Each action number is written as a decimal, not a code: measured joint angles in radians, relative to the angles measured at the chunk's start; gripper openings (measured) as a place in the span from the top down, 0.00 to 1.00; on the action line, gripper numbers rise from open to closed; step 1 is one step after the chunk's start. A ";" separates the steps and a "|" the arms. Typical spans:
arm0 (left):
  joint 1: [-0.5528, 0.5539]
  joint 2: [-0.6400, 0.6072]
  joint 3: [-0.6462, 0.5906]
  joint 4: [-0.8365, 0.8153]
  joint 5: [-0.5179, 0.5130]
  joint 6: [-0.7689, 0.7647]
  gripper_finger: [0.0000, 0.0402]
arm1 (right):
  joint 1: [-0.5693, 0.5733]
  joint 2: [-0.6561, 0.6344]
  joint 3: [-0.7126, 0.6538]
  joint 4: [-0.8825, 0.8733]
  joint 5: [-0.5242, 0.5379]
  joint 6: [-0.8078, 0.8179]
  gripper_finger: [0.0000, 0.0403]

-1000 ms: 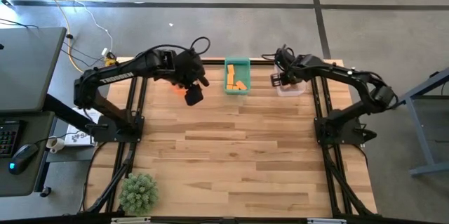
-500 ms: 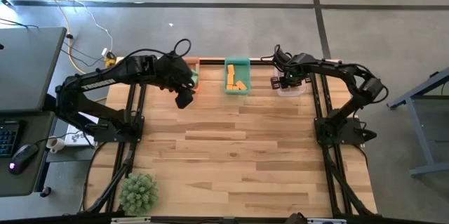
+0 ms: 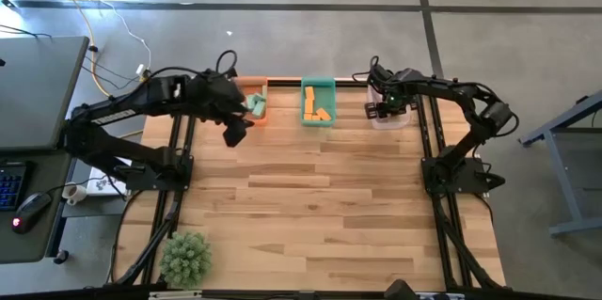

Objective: Sort & place blocks by color
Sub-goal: Put the brown block into the transparent bin, then return to Home Position

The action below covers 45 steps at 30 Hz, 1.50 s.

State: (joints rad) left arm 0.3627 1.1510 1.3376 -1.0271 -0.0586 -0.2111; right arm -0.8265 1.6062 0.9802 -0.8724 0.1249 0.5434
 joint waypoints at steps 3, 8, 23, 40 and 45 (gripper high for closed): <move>-0.024 -0.035 0.000 0.000 0.000 -0.019 0.46 | 0.000 0.000 0.000 0.000 -0.004 -0.001 0.67; -0.063 -0.093 0.000 0.001 -0.006 -0.040 0.46 | 0.000 -0.003 0.000 -0.006 -0.012 0.007 0.58; -0.222 -0.346 -0.162 0.198 -0.084 -0.090 0.46 | 0.039 -0.027 0.186 -0.194 0.051 0.010 0.52; -0.308 -0.802 -0.769 0.682 -0.084 -0.050 0.46 | 0.349 -0.305 0.420 -0.041 0.097 -0.097 0.52; -0.306 -0.905 -0.908 0.789 -0.078 -0.050 0.46 | 0.438 -0.358 0.420 0.047 0.066 -0.185 0.52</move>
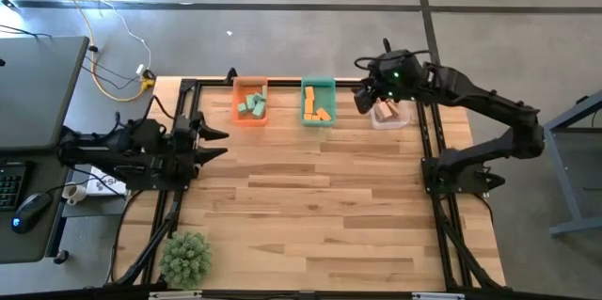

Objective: Sort & place blocks by color
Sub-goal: Return to Home Position

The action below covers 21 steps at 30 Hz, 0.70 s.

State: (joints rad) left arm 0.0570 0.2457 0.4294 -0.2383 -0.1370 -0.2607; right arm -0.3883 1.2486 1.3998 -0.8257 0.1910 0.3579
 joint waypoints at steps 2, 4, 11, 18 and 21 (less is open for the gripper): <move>0.000 -0.032 -0.042 0.014 0.002 -0.008 0.46 | 0.028 -0.012 0.000 0.017 0.001 -0.028 0.52; 0.000 -0.059 -0.082 0.014 0.001 -0.019 0.46 | 0.054 -0.021 0.000 0.033 0.001 -0.048 0.52; 0.003 -0.116 -0.208 0.055 -0.001 -0.040 0.46 | 0.119 -0.028 0.000 0.047 0.003 -0.048 0.52; 0.051 -0.116 -0.276 0.070 -0.002 0.026 0.46 | 0.198 -0.039 -0.002 0.043 0.000 -0.049 0.52; 0.076 -0.116 -0.288 0.077 0.025 0.028 0.46 | 0.223 -0.073 -0.019 0.042 0.014 -0.050 0.52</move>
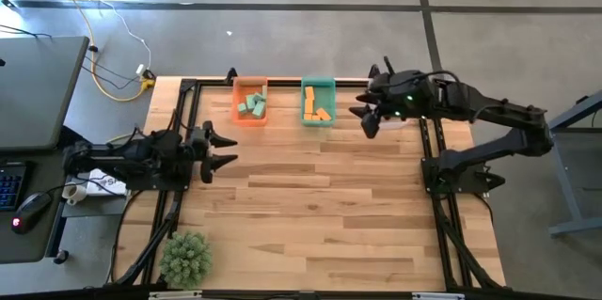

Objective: Sort & place blocks by color
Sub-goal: Return to Home Position

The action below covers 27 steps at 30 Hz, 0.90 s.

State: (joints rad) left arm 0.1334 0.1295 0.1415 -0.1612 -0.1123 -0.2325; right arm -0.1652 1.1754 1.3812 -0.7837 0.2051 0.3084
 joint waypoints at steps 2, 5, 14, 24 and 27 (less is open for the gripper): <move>0.016 0.000 -0.017 0.007 0.027 -0.001 0.47 | 0.010 -0.045 -0.038 0.001 0.033 0.004 0.52; 0.040 0.000 -0.055 0.040 0.071 -0.030 0.48 | 0.016 -0.142 -0.131 0.046 0.086 0.020 0.52; 0.103 0.000 -0.111 0.128 0.130 -0.079 0.51 | 0.016 -0.481 -0.491 0.328 0.078 0.031 0.52; 0.173 0.001 -0.111 0.128 0.120 -0.089 0.51 | 0.016 -0.815 -0.848 0.479 0.070 0.134 0.52; 0.187 0.001 -0.111 0.127 0.093 -0.122 0.51 | 0.016 -0.889 -0.935 0.519 0.040 0.144 0.52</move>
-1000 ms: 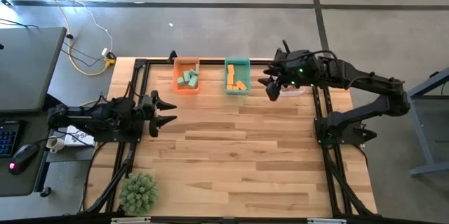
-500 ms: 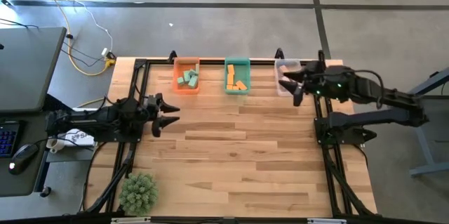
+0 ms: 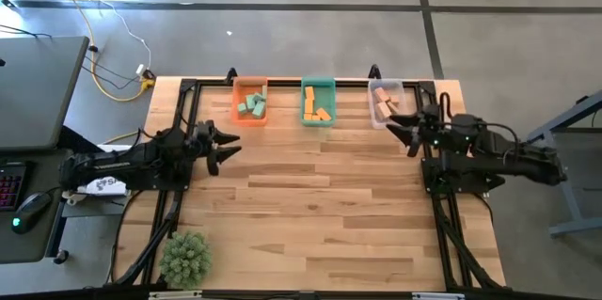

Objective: Sort & place blocks by color
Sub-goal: Return to Home Position

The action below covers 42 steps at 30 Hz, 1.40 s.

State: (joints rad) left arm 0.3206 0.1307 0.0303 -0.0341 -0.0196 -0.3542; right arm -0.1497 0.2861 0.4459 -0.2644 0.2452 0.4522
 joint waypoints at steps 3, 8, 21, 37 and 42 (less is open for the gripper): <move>0.009 0.000 0.000 0.000 -0.017 -0.030 0.51 | 0.000 -0.059 -0.071 0.021 -0.045 0.004 0.52; 0.013 0.000 0.000 0.000 -0.018 -0.029 0.51 | 0.000 -0.127 -0.155 0.030 -0.093 0.021 0.52; 0.013 0.000 0.000 0.000 -0.018 -0.029 0.51 | 0.000 -0.177 -0.337 0.123 -0.184 0.030 0.52; 0.013 0.000 0.000 0.000 -0.018 -0.029 0.51 | -0.001 -0.168 -0.380 0.130 -0.089 0.086 0.52; 0.013 0.000 0.000 0.000 -0.018 -0.029 0.51 | -0.001 -0.168 -0.379 0.129 -0.099 0.090 0.52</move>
State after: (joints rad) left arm 0.3336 0.1307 0.0307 -0.0338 -0.0376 -0.3828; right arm -0.1505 0.1181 0.0666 -0.1352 0.1467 0.5423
